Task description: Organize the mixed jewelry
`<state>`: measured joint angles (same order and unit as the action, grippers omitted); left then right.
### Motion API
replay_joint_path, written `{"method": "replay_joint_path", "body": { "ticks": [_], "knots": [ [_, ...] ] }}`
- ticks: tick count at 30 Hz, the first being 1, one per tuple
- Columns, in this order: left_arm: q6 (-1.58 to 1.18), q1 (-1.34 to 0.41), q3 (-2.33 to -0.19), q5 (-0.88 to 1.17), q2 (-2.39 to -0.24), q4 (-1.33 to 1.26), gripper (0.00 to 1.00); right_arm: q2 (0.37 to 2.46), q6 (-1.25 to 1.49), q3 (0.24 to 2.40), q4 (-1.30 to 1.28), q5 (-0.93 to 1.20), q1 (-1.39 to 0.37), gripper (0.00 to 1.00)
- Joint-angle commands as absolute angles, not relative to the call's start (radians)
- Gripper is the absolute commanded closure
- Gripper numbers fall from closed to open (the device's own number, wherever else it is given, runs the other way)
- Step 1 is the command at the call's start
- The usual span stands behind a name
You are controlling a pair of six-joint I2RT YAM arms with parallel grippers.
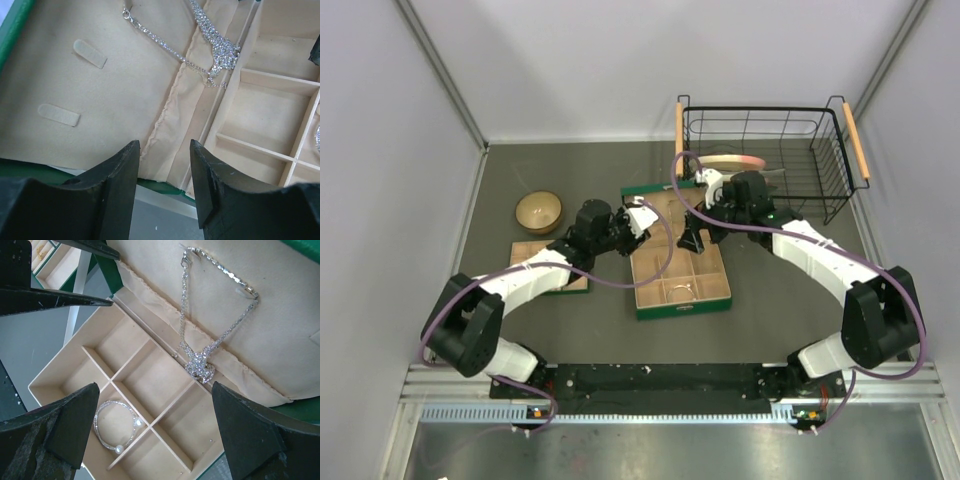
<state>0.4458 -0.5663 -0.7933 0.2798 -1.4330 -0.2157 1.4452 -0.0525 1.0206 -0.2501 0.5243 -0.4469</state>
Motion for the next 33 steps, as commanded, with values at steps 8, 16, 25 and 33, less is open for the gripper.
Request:
{"method": "replay_joint_path", "body": {
  "ticks": [8,16,25,33],
  "knots": [
    [0.574,-0.594,-0.836,0.209,-1.505,-0.262,0.48,1.402,-0.072,0.994,-0.210,0.545,-0.456,0.04],
    [0.647,-0.640,-0.810,0.138,-1.539,-0.348,0.48,1.396,-0.066,0.974,-0.204,0.563,-0.456,0.05],
    [0.695,-0.673,-0.770,0.023,-1.580,-0.480,0.49,1.397,-0.066,0.966,-0.201,0.569,-0.456,0.05],
    [0.704,-0.673,-0.765,-0.021,-1.603,-0.497,0.62,1.408,-0.060,0.962,-0.195,0.574,-0.454,0.05]
  ]
}}
